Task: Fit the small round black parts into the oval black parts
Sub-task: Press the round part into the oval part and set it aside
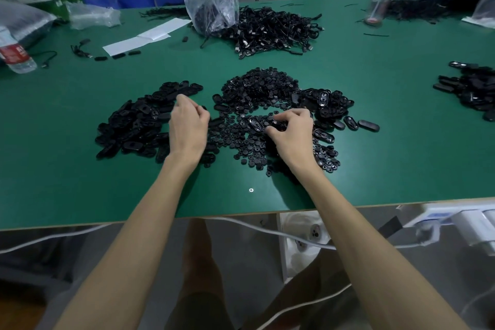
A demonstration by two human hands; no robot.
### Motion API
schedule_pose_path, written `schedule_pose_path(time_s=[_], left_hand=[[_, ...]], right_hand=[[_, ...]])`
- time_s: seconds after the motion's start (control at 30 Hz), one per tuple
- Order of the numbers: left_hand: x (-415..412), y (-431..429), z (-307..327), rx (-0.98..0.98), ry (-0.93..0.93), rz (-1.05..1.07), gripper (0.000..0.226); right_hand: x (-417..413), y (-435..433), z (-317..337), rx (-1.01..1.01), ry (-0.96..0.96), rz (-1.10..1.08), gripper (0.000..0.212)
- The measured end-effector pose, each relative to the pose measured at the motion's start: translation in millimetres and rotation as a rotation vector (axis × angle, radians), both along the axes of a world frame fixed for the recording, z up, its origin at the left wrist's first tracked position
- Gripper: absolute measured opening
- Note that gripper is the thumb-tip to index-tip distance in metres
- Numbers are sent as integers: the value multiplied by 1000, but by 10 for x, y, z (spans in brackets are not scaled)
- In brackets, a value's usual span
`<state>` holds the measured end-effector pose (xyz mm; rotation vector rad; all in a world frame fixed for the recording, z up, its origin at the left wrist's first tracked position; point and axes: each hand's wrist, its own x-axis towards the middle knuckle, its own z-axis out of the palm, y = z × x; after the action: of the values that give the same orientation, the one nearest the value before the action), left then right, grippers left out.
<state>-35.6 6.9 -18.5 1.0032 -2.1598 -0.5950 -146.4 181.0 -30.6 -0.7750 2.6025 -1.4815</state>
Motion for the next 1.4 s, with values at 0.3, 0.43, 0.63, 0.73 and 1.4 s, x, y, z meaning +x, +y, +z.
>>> schedule_pose_path(time_s=[0.3,0.43,0.63,0.73,1.4], left_hand=[[334,-425,9,0,-44,162,15],[331,-338,70,15,95,128,10],[62,103,120,551,394,-215,5],[-74,331,28,647,411,-326,13],[-199,625,-200,674,530,-487,27]], right_hand=[[-7,-21,-13,64,41,-1,14],[1,-32,-7,66,47,14,9],[5,-51,0,-11,96,-21,9],[-9,-40,0,-51,76,-22,9],[57,53,48,-375,-14,125,18]])
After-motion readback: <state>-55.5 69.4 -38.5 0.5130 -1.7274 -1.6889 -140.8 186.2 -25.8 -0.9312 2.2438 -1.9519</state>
